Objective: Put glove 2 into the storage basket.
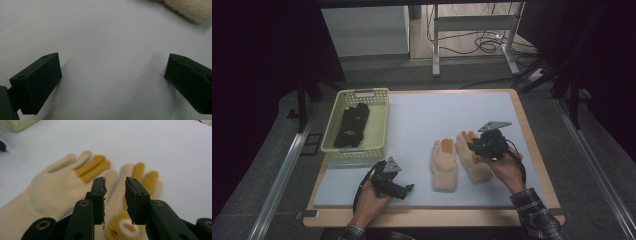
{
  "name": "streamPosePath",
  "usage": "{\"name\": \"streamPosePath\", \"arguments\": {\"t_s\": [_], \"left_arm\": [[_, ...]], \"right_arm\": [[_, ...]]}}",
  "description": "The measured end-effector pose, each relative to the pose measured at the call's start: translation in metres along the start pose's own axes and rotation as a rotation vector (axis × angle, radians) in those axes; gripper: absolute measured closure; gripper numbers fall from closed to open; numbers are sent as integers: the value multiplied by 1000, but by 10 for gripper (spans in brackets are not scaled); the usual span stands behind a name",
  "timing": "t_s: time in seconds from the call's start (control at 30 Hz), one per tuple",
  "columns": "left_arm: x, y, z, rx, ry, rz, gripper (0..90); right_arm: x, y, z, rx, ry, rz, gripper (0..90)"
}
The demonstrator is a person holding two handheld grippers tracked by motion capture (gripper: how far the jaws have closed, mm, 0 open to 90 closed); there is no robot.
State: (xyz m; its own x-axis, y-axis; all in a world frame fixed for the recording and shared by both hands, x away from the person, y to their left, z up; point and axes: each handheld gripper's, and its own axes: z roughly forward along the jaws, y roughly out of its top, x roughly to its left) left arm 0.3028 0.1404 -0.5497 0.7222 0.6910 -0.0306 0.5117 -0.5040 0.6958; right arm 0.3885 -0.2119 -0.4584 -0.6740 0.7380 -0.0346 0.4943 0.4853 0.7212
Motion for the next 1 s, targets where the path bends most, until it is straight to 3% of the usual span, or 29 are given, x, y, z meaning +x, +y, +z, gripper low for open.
{"name": "streamPosePath", "arguments": {"t_s": [0.27, 0.4, 0.6, 0.67, 0.73, 0.9, 1.0], "left_arm": [[0, 0, 0, -3, 0, -4, 11], [0, 0, 0, -3, 0, -5, 10], [0, 0, 0, -3, 0, -4, 10], [0, 0, 0, -3, -1, -4, 11], [0, 0, 0, -3, 0, -4, 11], [0, 0, 0, -3, 0, -5, 10], [0, 0, 0, -3, -1, -5, 10]], "right_arm": [[-19, -31, -1, 18, 9, 19, 556], [-21, -40, 6, 30, 27, -3, 476], [-20, -48, 22, 46, 66, -34, 428], [-19, -50, 27, 61, 56, -54, 431], [-18, -52, 29, 69, 42, -48, 514], [-13, -50, 22, 87, -21, 28, 584], [-2, -52, 15, 104, -108, 87, 580]]}}
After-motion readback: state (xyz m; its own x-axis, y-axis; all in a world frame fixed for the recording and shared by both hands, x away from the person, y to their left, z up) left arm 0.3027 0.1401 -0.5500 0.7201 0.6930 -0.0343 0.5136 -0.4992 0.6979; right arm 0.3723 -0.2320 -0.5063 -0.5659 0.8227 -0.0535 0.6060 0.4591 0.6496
